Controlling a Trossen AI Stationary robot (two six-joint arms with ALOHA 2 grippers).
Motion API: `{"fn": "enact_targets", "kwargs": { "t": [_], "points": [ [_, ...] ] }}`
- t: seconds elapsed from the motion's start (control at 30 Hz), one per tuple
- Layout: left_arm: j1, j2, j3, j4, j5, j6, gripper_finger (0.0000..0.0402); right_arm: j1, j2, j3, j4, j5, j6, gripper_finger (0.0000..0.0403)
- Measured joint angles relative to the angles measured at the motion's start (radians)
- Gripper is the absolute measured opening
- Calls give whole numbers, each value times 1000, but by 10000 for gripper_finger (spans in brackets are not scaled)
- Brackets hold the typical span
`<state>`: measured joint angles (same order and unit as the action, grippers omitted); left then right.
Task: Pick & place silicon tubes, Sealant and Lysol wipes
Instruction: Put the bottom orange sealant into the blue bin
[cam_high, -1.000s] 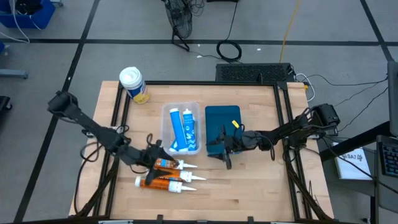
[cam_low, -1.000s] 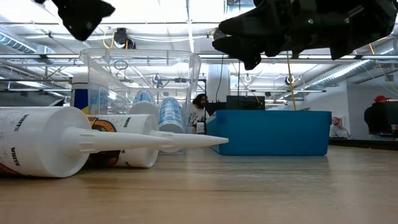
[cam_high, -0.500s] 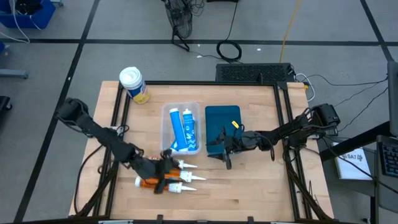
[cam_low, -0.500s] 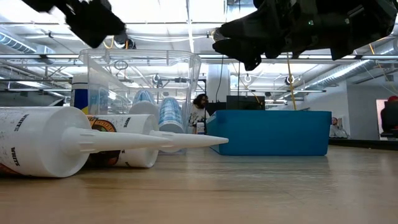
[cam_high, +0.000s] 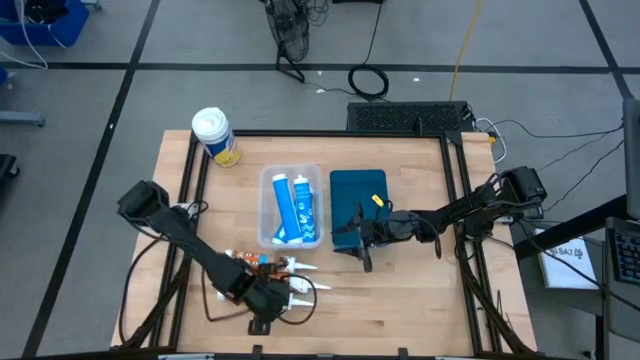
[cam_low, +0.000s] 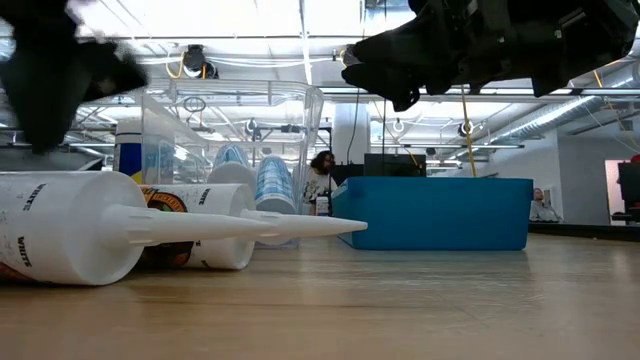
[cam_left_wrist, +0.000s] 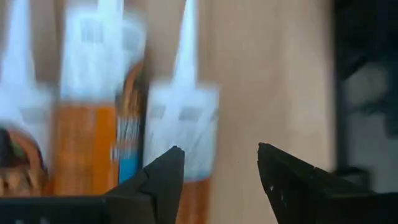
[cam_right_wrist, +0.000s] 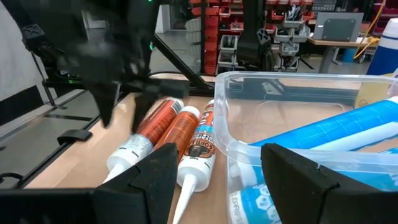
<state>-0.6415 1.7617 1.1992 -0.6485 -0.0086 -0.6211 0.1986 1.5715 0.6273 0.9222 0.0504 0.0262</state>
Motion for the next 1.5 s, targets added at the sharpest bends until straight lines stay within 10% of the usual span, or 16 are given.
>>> {"fn": "enact_targets", "kwargs": {
  "t": [0.93, 1.5],
  "points": [
    [-31, 68, -46, -100, 15, -221, 232, 0, 0, -1, -38, -1, -9, 212],
    [-61, 59, -168, 116, -42, -339, 239, 0, 0, -2, -38, -1, -8, 212]
  ]
}}
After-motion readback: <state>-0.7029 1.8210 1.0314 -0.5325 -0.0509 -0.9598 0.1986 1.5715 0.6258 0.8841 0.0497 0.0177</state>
